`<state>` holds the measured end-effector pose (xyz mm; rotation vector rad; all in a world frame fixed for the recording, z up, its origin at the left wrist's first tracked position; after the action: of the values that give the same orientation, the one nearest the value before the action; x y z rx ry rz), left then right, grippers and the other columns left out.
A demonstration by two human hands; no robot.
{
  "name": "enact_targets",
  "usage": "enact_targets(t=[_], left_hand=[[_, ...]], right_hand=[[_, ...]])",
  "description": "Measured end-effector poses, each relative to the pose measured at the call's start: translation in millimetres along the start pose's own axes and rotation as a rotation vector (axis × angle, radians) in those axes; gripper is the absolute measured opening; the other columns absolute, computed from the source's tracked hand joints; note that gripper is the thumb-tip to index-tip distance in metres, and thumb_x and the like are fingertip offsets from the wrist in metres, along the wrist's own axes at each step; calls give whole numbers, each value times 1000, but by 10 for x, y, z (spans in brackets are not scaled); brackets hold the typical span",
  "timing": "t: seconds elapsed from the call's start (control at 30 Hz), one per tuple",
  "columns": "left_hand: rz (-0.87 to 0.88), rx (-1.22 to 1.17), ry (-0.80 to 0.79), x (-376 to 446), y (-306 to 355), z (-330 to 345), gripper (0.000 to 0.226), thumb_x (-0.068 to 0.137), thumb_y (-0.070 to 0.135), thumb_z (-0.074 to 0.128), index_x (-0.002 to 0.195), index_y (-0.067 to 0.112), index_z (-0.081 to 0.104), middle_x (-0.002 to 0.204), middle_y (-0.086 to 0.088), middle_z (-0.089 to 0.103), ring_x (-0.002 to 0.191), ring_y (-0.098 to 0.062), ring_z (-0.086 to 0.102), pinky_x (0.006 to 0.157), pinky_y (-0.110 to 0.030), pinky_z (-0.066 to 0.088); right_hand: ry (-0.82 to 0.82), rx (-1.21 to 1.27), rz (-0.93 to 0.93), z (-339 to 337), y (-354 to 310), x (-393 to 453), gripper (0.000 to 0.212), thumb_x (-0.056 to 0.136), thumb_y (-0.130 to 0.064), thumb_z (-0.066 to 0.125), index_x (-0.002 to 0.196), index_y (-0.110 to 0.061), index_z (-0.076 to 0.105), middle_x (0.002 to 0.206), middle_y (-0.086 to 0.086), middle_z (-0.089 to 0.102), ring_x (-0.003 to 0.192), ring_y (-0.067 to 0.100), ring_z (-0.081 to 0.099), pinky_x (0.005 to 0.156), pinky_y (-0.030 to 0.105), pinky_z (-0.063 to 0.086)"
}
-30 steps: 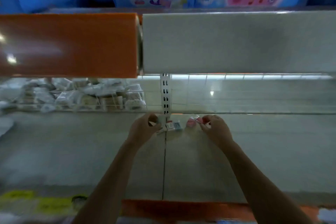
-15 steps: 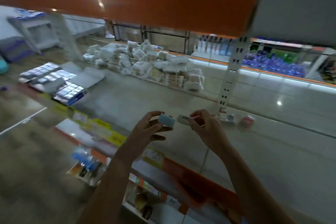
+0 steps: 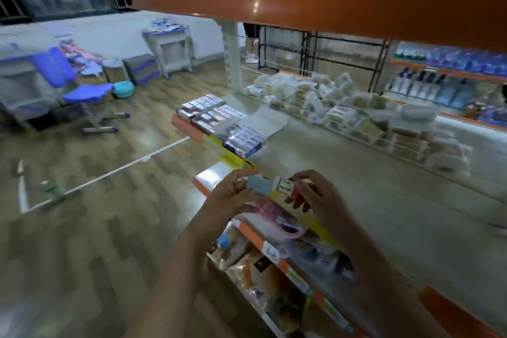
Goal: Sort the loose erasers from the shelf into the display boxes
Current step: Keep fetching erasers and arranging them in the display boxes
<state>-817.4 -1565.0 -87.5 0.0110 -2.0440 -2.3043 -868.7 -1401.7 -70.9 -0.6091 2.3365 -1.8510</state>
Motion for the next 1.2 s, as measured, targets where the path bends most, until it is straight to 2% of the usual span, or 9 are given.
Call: enact_targets(t=[0.13, 0.3, 0.47, 0.6, 0.67, 0.73, 0.87, 1.0, 1.2], left_hand=[[22, -1, 5, 67, 106, -614, 31, 87, 3, 61, 113, 20, 58, 105, -10, 70, 99, -30, 67, 67, -28, 54], [31, -30, 4, 250, 98, -1171, 32, 89, 4, 59, 116, 21, 57, 104, -6, 71, 99, -27, 68, 66, -22, 53], [35, -45, 19, 659, 70, -1672, 30, 90, 6, 58, 116, 22, 58, 105, -4, 70, 100, -26, 67, 67, -23, 53], [47, -19, 6, 1129, 131, -2066, 31, 86, 15, 62, 111, 32, 63, 107, -6, 70, 101, -27, 67, 67, -23, 53], [43, -39, 14, 1404, 175, -2287, 32, 83, 16, 64, 114, 26, 61, 107, -7, 69, 100, -27, 67, 67, -23, 53], [25, -66, 33, 1676, 212, -2498, 38, 79, 15, 69, 115, 18, 57, 107, -7, 70, 98, -26, 68, 66, -23, 53], [-1, -52, 81, 2153, 232, -2863, 40, 74, 18, 71, 111, 17, 56, 103, -3, 71, 94, -23, 68, 64, -22, 53], [-34, -27, 87, 2492, 185, -3180, 38, 74, 16, 72, 109, 18, 57, 98, -1, 72, 88, -17, 69, 62, -20, 52], [-39, -65, -47, 2929, 114, -3481, 37, 70, 25, 77, 106, 27, 66, 105, -3, 69, 94, -22, 68, 67, -21, 53]], right_hand=[[-10, -6, 27, 527, -72, 275, 24, 96, -14, 47, 88, -30, 63, 77, -6, 65, 63, 11, 59, 60, 26, 49], [-75, 212, 123, 1049, -19, 610, 31, 98, -14, 44, 84, -32, 66, 70, -10, 69, 56, 6, 59, 51, 19, 48], [-177, 459, 189, 1459, 57, 1196, 28, 97, -17, 45, 86, -26, 69, 75, 3, 70, 61, 12, 64, 49, 19, 49], [-219, 619, 222, 1677, 27, 1771, 13, 81, -29, 59, 84, -25, 71, 74, 6, 69, 58, 13, 65, 40, 16, 43], [-247, 551, 199, 1759, -48, 2085, 17, 71, -31, 67, 87, -26, 69, 74, 5, 69, 60, 13, 65, 41, 16, 41], [-247, 428, 184, 1823, -101, 2400, 34, 65, -26, 75, 97, -22, 64, 76, 5, 69, 63, 14, 65, 42, 17, 41], [-201, 199, 130, 1951, -161, 2969, 31, 79, -8, 71, 105, -18, 57, 76, 4, 69, 64, 12, 65, 45, 19, 44], [-144, -16, 73, 2106, -139, 3333, 27, 82, -14, 69, 98, -32, 57, 79, 6, 67, 62, 10, 61, 50, 22, 44], [-41, -294, 42, 2272, -89, 3701, 23, 81, -28, 70, 96, -39, 56, 83, -13, 59, 72, 4, 57, 61, 17, 41]])
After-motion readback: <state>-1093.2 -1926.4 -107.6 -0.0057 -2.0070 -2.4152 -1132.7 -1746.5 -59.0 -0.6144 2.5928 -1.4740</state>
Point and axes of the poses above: each hand's wrist, its own x-axis towards the middle knuckle, its own z-axis out of the palm, y = z × x, the point moved 10 cm from there along x, towards the middle knuckle
